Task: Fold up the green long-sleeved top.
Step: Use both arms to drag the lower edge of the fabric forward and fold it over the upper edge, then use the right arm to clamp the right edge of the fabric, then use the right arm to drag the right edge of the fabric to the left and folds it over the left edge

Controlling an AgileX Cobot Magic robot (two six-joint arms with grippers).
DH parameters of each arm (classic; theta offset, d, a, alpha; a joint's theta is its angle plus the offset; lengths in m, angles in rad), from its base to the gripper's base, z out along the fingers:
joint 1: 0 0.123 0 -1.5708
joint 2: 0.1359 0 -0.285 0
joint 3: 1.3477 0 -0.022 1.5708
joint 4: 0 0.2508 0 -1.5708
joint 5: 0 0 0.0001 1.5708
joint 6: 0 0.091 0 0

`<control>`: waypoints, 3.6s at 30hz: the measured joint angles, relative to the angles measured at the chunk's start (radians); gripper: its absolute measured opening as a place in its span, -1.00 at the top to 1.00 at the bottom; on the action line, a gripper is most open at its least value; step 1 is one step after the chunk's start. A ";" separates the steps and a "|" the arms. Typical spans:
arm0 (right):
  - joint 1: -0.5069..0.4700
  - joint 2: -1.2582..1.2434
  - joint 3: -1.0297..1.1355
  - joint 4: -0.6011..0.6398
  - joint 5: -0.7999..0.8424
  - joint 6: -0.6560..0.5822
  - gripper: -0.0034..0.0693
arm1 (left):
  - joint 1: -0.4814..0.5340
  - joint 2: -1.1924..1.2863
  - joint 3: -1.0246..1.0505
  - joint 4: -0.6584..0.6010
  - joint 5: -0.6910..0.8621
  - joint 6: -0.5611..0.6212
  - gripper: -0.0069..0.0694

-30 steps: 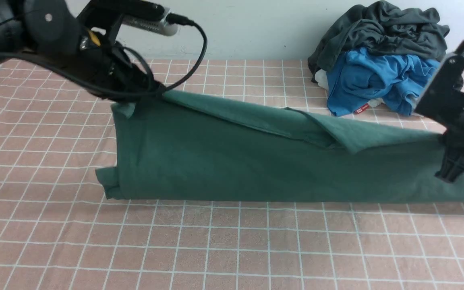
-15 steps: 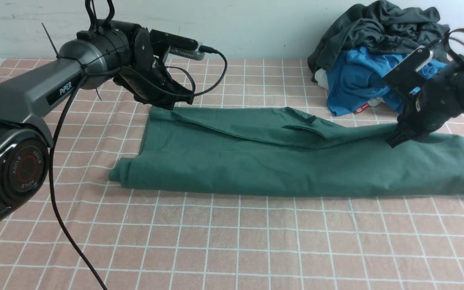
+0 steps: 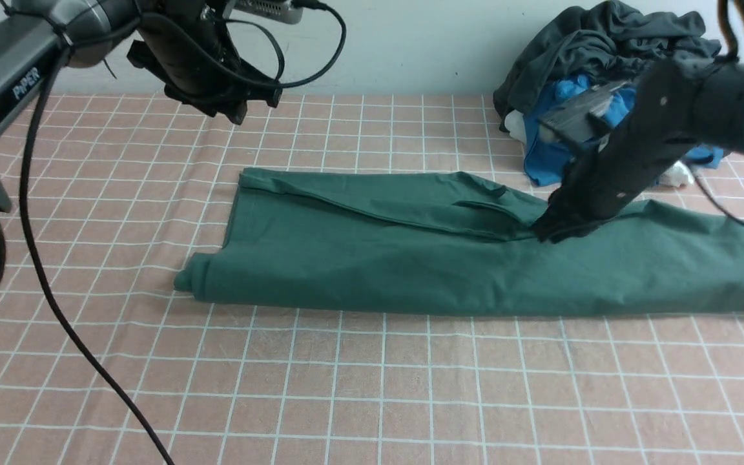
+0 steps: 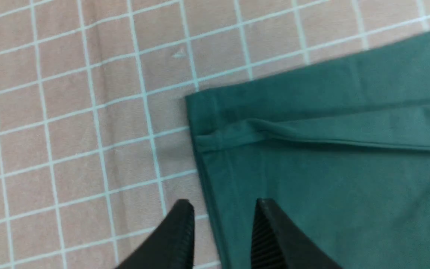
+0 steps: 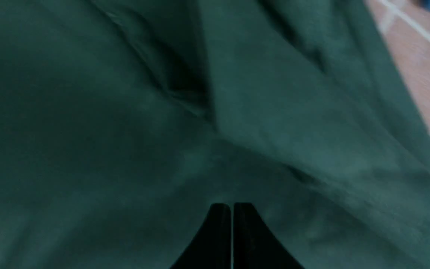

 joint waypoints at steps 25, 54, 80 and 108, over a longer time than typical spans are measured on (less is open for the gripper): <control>-0.004 0.085 -0.024 0.175 -0.286 -0.068 0.92 | -0.002 -0.925 1.150 0.001 -0.393 0.106 0.83; -0.515 -0.161 0.223 -0.200 0.035 0.515 -0.49 | -0.002 -1.244 1.520 -0.171 -0.608 0.068 0.83; -0.357 -0.345 -0.098 -0.278 0.197 0.484 0.87 | -0.002 -1.244 1.520 -0.182 -0.647 0.071 0.83; 0.479 0.193 -0.606 -0.098 0.068 0.514 -0.09 | -0.002 -1.245 1.520 -0.196 -0.633 0.071 0.83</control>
